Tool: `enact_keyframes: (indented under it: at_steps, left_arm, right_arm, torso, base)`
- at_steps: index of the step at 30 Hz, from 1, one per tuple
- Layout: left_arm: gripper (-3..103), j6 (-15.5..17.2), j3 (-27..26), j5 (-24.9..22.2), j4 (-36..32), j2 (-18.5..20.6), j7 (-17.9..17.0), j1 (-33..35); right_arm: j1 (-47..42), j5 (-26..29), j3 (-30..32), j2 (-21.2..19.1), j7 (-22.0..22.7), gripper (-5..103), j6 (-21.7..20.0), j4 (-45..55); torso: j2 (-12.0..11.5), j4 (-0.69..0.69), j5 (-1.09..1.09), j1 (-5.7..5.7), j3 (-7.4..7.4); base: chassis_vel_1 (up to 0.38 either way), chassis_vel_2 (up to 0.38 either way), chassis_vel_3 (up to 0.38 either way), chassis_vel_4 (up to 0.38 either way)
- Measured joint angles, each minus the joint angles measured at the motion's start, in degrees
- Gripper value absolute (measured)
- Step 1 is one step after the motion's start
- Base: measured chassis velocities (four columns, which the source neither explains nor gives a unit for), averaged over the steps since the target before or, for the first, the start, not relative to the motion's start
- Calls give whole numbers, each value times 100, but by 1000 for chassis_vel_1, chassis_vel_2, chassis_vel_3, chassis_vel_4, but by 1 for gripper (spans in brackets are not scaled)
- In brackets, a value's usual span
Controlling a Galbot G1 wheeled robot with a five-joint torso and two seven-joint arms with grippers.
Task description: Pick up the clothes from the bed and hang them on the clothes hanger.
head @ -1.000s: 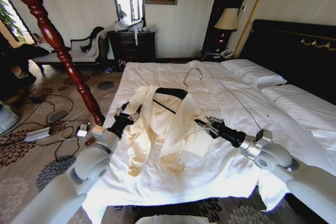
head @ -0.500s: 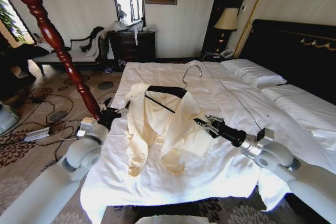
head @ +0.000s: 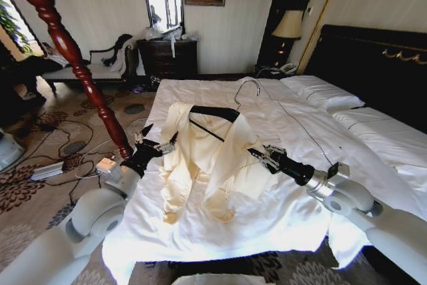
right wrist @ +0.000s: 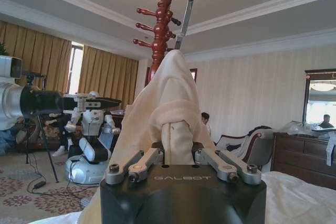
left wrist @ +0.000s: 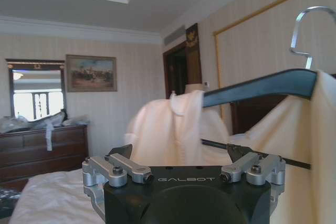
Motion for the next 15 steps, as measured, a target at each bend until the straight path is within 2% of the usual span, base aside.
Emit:
enact_keyframes:
  at_steps: [5,8,11,14,15]
  left_arm:
    - [100,60,285,389,29,-173,3,48]
    - [100,92,474,810,149,-272,54,49]
    - [101,98,535,914,223,-284,99,15]
    - [86,94,633,929,365,-264,191,-149]
    - [86,94,633,929,365,-264,191,-149]
  right_arm:
    - [-29,-25,-1,3,-1,20,-2,16]
    - [-31,-31,-5,-3,-1,20,-9,20]
    - [-27,-31,-11,-13,0,20,-17,22]
    - [-17,-27,-33,-25,2,20,-25,27]
    - [-17,-27,-33,-25,2,20,-25,27]
  torso:
    - [0,0,-1,0,0]
    - [0,0,-2,0,0]
    - [0,0,-1,0,0]
    - [0,0,-1,0,0]
    - [0,0,-1,0,0]
  base:
    - [0,0,0,0]
    - [0,0,0,0]
    - [0,0,0,0]
    - [0,0,0,0]
    - [0,0,0,0]
